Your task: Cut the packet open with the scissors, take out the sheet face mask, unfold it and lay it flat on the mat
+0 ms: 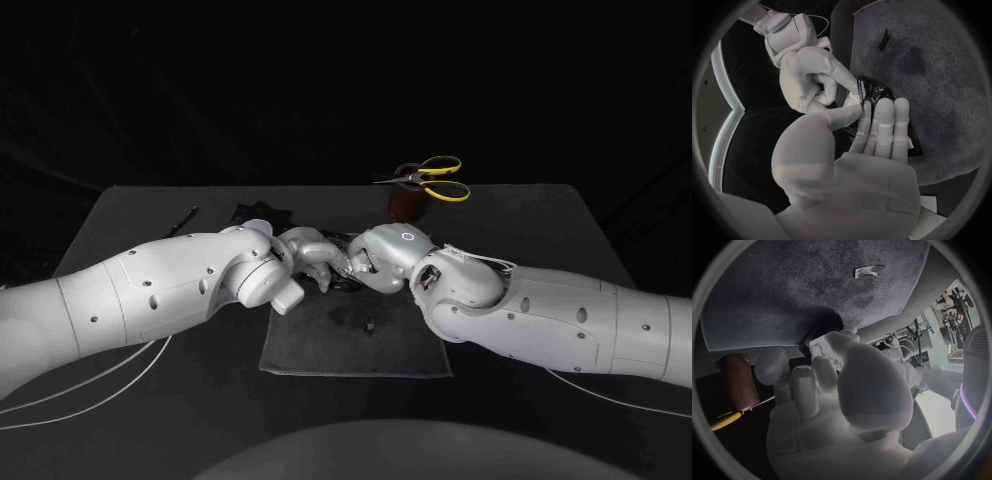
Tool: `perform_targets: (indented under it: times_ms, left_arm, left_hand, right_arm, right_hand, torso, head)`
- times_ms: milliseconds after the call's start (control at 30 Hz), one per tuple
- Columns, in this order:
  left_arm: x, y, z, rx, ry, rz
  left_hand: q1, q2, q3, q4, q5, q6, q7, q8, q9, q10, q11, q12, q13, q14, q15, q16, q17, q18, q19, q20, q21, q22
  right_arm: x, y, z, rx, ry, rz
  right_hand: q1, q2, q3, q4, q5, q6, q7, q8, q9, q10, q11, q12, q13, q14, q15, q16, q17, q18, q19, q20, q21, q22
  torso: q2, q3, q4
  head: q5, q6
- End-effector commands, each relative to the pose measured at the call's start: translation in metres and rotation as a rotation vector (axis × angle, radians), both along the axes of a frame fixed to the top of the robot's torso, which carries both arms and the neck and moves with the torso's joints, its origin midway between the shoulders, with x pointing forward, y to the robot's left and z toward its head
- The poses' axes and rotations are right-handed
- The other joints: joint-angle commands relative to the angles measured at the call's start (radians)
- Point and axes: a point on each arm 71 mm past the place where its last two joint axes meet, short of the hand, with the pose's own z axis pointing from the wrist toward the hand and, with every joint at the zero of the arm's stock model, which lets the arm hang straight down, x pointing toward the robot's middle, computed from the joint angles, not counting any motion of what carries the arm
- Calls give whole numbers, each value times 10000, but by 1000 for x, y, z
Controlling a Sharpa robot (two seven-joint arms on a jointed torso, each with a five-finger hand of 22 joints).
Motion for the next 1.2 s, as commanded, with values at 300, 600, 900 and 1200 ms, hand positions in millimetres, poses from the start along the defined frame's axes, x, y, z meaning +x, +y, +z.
perform_targets:
  times_ms: [300, 600, 900, 1200]
  left_arm:
    - [-1, -2, -1, -21, 266, -334]
    - [-2, -2, -1, -1, 321, -385]
    - [-2, -3, 0, -9, 337, -429]
    - [-2, -3, 0, -24, 354, -444]
  left_hand:
    - [-57, 83, 246, -150, 60, 140, -67, 232, 914, 135, -12, -57, -112, 81, -54, 115, -105, 208, -129, -6, 186, 80]
    - [-102, 76, 305, -198, 74, 162, -74, 239, 941, 175, -20, -60, -150, 94, -62, 149, -152, 210, -146, -13, 240, 109]
    - [-126, 77, 348, -227, 76, 173, -79, 242, 956, 197, -25, -64, -173, 98, -68, 166, -184, 210, -156, -18, 273, 126]
    - [-157, 83, 405, -261, 77, 190, -87, 248, 978, 226, -32, -69, -199, 102, -75, 185, -229, 211, -171, -25, 315, 148]
  right_arm:
    - [3, 3, 1, 22, -594, 61]
    - [8, 2, -2, -92, -632, -108]
    - [8, 4, -6, -323, -363, -103]
    - [9, 3, -9, -493, -206, -129]
  right_hand:
    - [120, 19, -94, -30, 63, -15, -68, -78, -52, 61, -2, 66, 388, 778, 53, 43, 1486, 117, 33, 41, 17, 13]
    - [118, 104, -110, 6, 63, 57, -20, -71, -66, 67, 32, 96, 394, 779, 69, 45, 1491, 112, 52, 46, 32, 35]
    - [-70, 254, -297, 219, 60, 982, -186, 278, -42, 122, -96, 290, 457, 784, -20, 57, 1519, 107, 108, -8, 58, 113]
    - [-14, 413, -270, 265, 60, 1503, -350, 508, -13, 160, -233, 388, 492, 793, -131, 68, 1553, 105, 130, -99, 56, 147]
  torso:
    - [-6, -11, 2]
    - [6, -3, 13]
    - [-2, -10, 0]
    - [-7, -9, 2]
  head:
    - [0, -26]
    - [7, -9]
    - [21, -51]
    - [18, -73]
